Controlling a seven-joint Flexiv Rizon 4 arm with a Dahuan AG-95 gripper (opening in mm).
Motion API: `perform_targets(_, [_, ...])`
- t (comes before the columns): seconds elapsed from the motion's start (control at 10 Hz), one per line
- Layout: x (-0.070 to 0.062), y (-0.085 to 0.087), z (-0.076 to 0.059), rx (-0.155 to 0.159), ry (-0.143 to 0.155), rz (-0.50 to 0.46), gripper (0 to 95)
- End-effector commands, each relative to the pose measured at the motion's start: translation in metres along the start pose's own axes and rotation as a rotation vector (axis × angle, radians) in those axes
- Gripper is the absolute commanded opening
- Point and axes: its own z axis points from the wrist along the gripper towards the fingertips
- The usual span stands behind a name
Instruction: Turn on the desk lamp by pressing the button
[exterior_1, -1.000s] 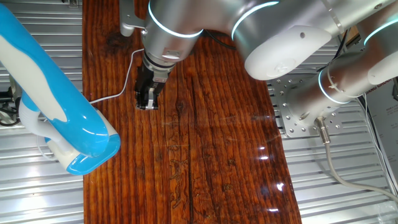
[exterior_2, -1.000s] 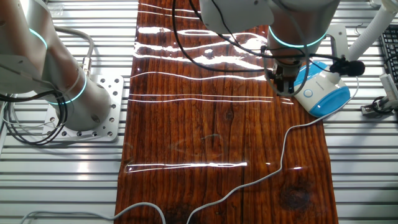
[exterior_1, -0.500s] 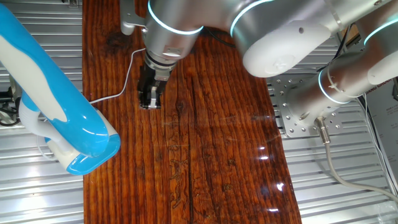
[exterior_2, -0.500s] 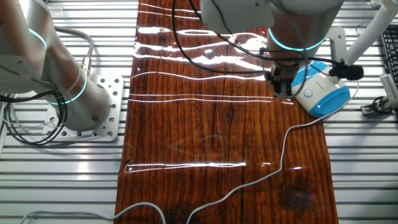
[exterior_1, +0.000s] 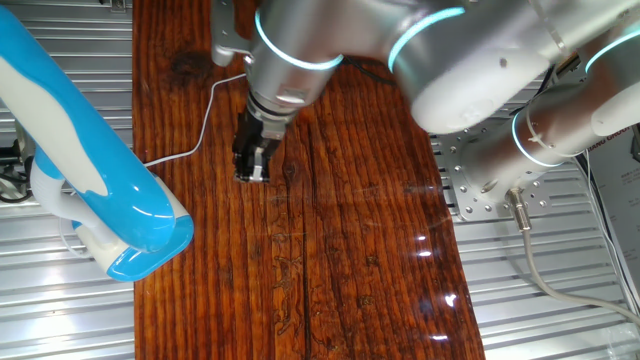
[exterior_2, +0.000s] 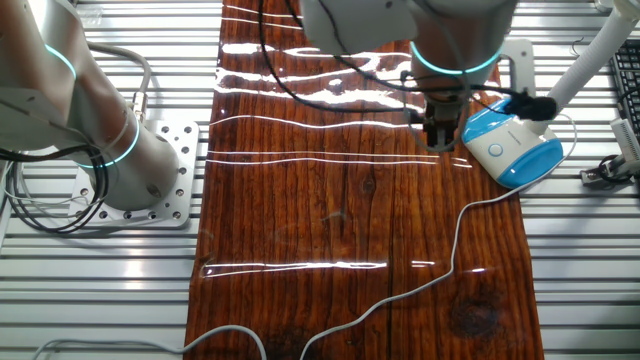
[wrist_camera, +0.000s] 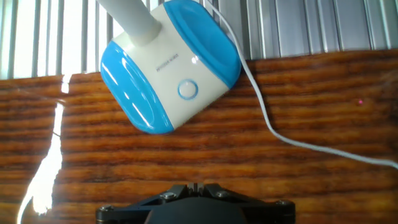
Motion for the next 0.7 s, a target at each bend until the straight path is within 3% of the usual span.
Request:
perform_targets(0.1, [-0.010,-0.001,0.000,-0.014,0.009,-0.012,0.0])
perform_targets(0.3, [-0.023,-0.001,-0.002,-0.016,0.026,0.001,0.0])
perform_targets(0.7, [-0.026,0.000,-0.003,-0.012,0.023,-0.029,0.0])
